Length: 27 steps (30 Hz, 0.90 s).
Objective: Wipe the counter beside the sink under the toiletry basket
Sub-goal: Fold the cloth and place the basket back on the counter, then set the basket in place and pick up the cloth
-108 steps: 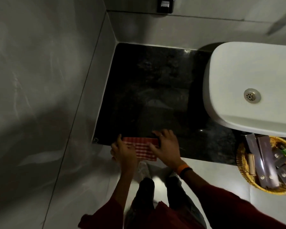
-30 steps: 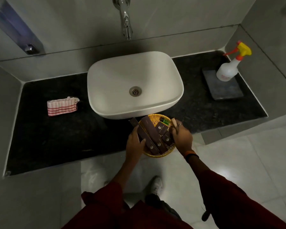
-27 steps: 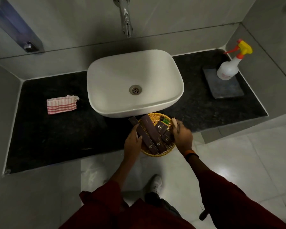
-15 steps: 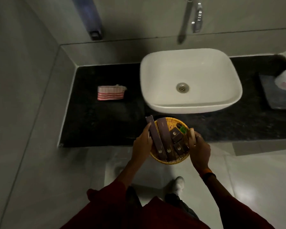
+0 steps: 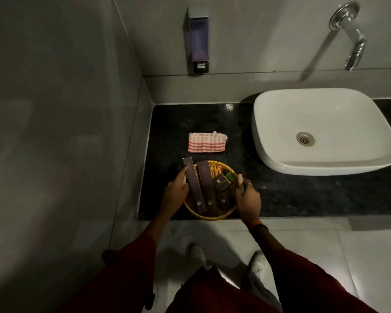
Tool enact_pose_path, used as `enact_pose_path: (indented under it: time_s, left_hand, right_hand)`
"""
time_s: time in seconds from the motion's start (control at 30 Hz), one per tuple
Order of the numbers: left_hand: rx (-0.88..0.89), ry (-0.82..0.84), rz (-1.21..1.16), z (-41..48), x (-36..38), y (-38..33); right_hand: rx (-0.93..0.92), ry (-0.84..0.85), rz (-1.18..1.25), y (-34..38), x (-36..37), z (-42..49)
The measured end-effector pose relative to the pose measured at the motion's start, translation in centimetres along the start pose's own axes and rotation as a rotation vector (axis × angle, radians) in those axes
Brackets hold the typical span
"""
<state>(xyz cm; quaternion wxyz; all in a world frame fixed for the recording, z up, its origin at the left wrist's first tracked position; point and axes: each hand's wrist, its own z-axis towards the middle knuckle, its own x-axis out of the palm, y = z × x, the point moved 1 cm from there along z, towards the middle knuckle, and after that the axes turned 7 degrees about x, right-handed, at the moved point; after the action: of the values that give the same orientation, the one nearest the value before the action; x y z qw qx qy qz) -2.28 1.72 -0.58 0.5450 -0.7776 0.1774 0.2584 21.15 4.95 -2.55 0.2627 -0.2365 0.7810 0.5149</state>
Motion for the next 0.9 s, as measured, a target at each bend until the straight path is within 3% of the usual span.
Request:
enact_pose_path:
  time_s: [0.27,0.5,0.6,0.7,0.9]
  left_hand:
    - [0.010,0.087,-0.050,1.4,0.1,0.0]
    - [-0.002,-0.008,0.011,1.5,0.4,-0.1]
    - [0.009,-0.193,0.116,1.1,0.4,-0.8]
    - [0.170,-0.303,0.277,1.5,-0.2,-2.1]
    - [0.348,-0.237,0.519,3.9,-1.3,-5.6]
  right_hand:
    - [0.103,-0.015,-0.017,0.8,0.2,1.1]
    - [0.053,0.070,-0.025,0.9,-0.5,1.3]
    - [-0.033,-0.059,-0.183,1.7,-1.1,1.2]
    - [-0.219,-0.213,-0.259,3.8,-1.7,1.5]
    - [-0.410,-0.165,-0.346,8.4,-2.4,3.6]
